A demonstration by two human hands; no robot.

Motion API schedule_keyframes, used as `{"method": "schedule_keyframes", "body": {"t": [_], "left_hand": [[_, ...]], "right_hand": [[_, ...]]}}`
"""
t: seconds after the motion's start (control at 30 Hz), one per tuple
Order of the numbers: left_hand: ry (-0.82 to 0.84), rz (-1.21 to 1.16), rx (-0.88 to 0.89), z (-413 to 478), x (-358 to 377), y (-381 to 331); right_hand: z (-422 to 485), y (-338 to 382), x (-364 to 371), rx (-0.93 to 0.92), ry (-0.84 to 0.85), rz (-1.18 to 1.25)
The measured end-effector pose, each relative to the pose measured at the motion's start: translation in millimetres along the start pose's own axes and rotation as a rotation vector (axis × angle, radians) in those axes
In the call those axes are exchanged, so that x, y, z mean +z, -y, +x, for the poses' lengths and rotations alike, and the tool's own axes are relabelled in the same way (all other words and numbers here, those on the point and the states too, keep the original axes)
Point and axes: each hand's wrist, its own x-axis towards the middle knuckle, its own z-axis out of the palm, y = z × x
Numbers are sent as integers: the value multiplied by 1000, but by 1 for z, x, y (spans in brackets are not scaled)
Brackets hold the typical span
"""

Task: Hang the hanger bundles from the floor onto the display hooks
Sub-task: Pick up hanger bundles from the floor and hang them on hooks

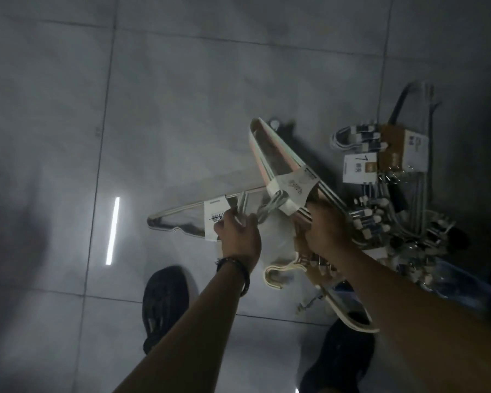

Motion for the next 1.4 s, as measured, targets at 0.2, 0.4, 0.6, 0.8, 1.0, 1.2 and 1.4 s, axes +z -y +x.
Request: {"method": "schedule_keyframes", "body": {"t": [0.2, 0.4, 0.6, 0.8, 1.0, 1.2, 1.4], "left_hand": [[-127, -508, 312, -34, -43, -44], [319, -771, -329, -22, -72, -38], [473, -1005, -270, -14, -117, -1], [-30, -816, -287, 5, -151, 65], [-83, -638, -283, 26, -192, 136], [34, -744, -323, 40, -204, 141], [128, -985, -247, 30, -236, 150]], "right_hand": [[-14, 46, -52, -33, 13, 415], [-37, 119, -86, -205, 511, 1022], [-65, 129, -27, -118, 841, 994], [-43, 92, 51, -108, 299, 30], [-5, 90, 132, -15, 416, -313], [-15, 100, 202, 102, 229, -182], [-21, 103, 185, -26, 146, -86]]}}
